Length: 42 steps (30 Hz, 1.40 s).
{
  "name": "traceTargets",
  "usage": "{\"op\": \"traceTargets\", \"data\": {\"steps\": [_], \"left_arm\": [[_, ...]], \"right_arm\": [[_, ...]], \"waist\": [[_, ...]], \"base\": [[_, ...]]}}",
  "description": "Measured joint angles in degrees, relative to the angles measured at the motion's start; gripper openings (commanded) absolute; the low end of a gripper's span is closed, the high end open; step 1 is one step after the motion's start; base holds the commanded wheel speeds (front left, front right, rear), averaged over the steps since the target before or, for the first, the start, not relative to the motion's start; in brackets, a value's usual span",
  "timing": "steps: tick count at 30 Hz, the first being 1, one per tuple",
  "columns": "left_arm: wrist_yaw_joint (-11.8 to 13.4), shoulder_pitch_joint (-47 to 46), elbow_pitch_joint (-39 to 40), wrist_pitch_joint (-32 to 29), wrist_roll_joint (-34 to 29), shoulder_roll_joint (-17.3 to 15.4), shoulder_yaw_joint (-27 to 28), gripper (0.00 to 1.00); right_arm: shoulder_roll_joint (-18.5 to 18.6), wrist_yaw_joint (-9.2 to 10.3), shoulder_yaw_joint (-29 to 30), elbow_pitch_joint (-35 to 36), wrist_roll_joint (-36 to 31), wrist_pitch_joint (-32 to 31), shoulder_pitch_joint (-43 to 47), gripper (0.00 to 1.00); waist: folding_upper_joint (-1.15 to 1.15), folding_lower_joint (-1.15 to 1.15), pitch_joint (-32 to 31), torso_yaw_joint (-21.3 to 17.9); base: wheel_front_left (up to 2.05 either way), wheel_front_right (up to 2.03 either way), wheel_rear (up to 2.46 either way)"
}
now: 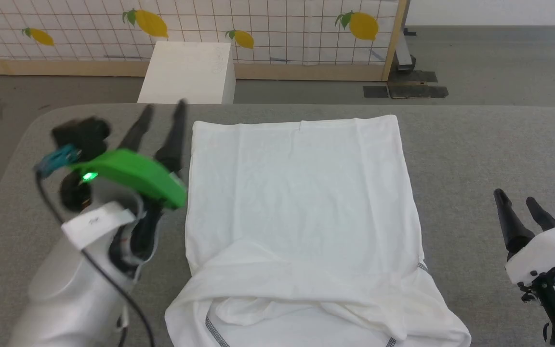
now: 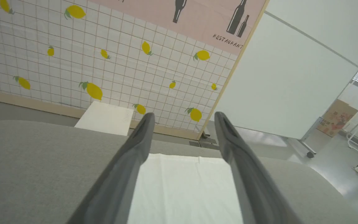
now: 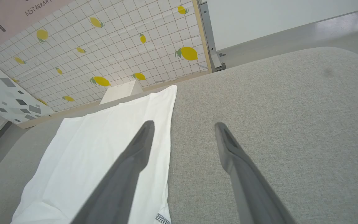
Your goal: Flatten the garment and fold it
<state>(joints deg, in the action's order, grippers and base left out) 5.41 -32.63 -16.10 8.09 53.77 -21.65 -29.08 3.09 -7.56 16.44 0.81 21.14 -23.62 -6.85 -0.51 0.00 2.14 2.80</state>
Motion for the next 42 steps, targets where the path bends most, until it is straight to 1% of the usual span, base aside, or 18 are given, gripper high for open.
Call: {"op": "traceTargets", "data": {"steps": [3,4,6,8,10,12,18,19,24,28,32,34,35,40,41,42], "left_arm": [[2.14,4.43,1.27,2.97,-1.94,-2.94,1.53,1.00],[2.46,5.80,2.10,3.63,-2.41,-3.69,1.75,1.00],[2.79,8.02,3.92,5.23,-3.22,-4.37,2.61,1.00],[3.71,10.51,5.50,6.09,-5.61,-4.99,3.77,1.00],[4.32,12.69,6.91,6.39,-7.00,-4.99,5.22,1.00],[4.46,14.69,8.90,6.57,-8.96,-4.08,7.47,1.00],[4.13,17.96,13.28,6.64,-14.25,-0.35,11.91,1.00],[3.57,18.28,14.43,6.64,-16.16,1.24,13.55,1.00],[2.13,17.75,15.29,6.64,-17.74,3.98,14.97,1.00],[0.62,15.45,15.29,6.64,-19.68,6.46,15.67,1.00],[-1.19,13.29,15.56,6.64,-20.03,10.10,17.28,1.00],[-2.30,12.61,15.74,6.64,-20.47,11.37,18.05,1.00],[-2.82,12.45,15.95,6.64,-20.83,11.98,18.40,1.00],[-4.98,11.78,16.63,6.64,-23.51,14.85,19.51,1.00],[-5.69,11.62,16.68,6.64,-23.97,15.71,19.71,1.00],[-6.02,11.60,16.78,6.64,-24.08,16.13,19.97,1.00]], "right_arm": [[0.01,0.00,-0.43,0.51,-0.02,0.00,0.24,1.00],[0.01,0.00,-0.79,0.76,-0.14,0.00,0.49,1.00],[-0.03,0.00,-1.45,1.26,-0.51,-0.01,1.18,1.00],[-0.08,0.00,-1.98,1.65,-0.55,-0.02,1.46,1.00],[-0.07,0.00,-2.35,2.14,-0.64,-0.07,1.65,1.00],[-0.08,0.00,-2.64,2.35,-0.64,-0.09,1.83,1.00],[0.34,0.00,-3.18,2.79,-0.64,-0.33,0.72,1.00],[1.43,0.00,-3.57,2.64,-0.65,-1.41,-3.30,1.00],[5.41,0.00,-4.76,0.69,-2.08,-4.22,-14.02,1.00],[9.16,0.00,-6.64,-3.50,-3.30,-7.66,-24.65,1.00],[12.07,0.00,-8.46,-9.57,-5.08,-12.54,-35.68,1.00],[13.58,0.00,-10.15,-12.73,-6.95,-14.99,-40.55,1.00],[13.77,-0.01,-10.57,-14.37,-7.54,-16.35,-43.11,1.00],[15.78,-0.01,-12.16,-21.99,-12.83,-23.45,-53.31,1.00],[16.61,-0.01,-12.52,-24.16,-15.08,-26.26,-55.90,1.00],[16.97,-0.01,-12.69,-25.14,-16.04,-27.62,-57.00,1.00]], "waist": [[0.00,0.00,0.16,0.38],[0.00,0.00,0.24,0.51],[0.00,0.00,0.57,0.68],[0.00,0.00,0.99,0.82],[0.00,0.00,1.47,0.93],[0.00,0.00,2.16,1.04],[0.00,0.00,5.04,1.21],[0.00,0.00,7.10,1.29],[0.00,0.00,11.32,1.78],[0.00,0.00,15.25,2.78],[0.00,0.02,19.29,4.28],[0.00,0.02,21.16,5.16],[0.00,0.02,22.15,5.69],[0.00,0.02,26.61,8.69],[0.00,0.02,28.16,9.93],[0.00,0.02,29.00,10.57]], "base": [[0.00,0.00,0.00],[0.00,0.00,0.00],[0.00,0.00,0.00],[0.00,0.00,0.00],[0.00,0.00,0.00],[0.00,0.00,0.00],[0.00,0.00,0.00],[0.00,0.00,0.00],[0.00,0.00,0.00],[0.00,0.00,0.00],[0.00,0.00,0.00],[0.00,0.00,0.00],[0.00,0.00,0.00],[0.00,0.00,0.00],[0.00,0.00,0.00],[0.00,0.00,0.00]]}}
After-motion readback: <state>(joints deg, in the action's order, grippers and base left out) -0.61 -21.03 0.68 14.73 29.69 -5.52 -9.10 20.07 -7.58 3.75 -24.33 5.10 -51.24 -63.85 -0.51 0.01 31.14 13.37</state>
